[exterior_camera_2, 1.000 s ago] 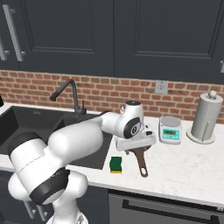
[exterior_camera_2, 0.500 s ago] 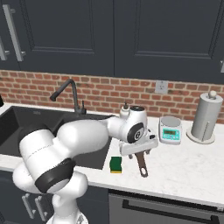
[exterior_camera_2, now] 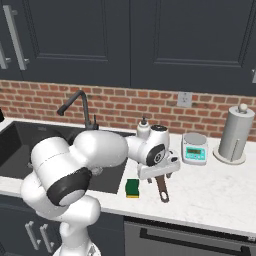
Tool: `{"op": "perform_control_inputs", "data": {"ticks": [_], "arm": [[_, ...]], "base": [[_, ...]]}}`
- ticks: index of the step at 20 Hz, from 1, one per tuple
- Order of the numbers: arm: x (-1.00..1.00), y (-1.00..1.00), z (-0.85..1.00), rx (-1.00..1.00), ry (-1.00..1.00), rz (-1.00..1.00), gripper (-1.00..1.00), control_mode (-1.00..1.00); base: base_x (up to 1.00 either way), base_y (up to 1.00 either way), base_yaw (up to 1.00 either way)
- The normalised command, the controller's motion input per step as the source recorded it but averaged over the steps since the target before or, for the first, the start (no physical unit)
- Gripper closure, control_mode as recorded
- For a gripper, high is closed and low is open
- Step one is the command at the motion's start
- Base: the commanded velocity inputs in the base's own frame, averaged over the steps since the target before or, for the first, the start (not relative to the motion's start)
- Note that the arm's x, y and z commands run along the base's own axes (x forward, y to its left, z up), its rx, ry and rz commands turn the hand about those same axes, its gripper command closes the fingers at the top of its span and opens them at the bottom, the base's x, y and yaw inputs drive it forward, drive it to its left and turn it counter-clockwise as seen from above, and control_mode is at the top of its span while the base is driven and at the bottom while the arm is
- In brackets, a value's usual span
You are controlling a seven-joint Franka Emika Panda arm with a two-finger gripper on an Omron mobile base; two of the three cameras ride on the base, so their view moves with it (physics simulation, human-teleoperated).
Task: Pick the pan and sponge and place them into the sink. Then turn on the water.
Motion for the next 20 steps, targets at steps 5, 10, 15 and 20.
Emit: {"op": "perform_control_inputs", "data": {"ticks": [5, 10, 15, 20], "arm": [[0.14, -0.01, -0.16, 0.01, 0.00, 0.00, -1.00, -1.00], [0.10, 0.00, -0.24, 0.00, 0.02, 0.00, -1.00, -1.00], [0.04, -0.08, -0.30, 0.00, 0.01, 0.00, -1.00, -1.00], [0.01, -0.12, -0.29, 0.00, 0.00, 0.00, -1.00, -1.00]], "base": [[0.00, 0.00, 0.00], [0.00, 0.00, 0.00], [0.00, 0.00, 0.00], [0.00, 0.00, 0.00]]}}
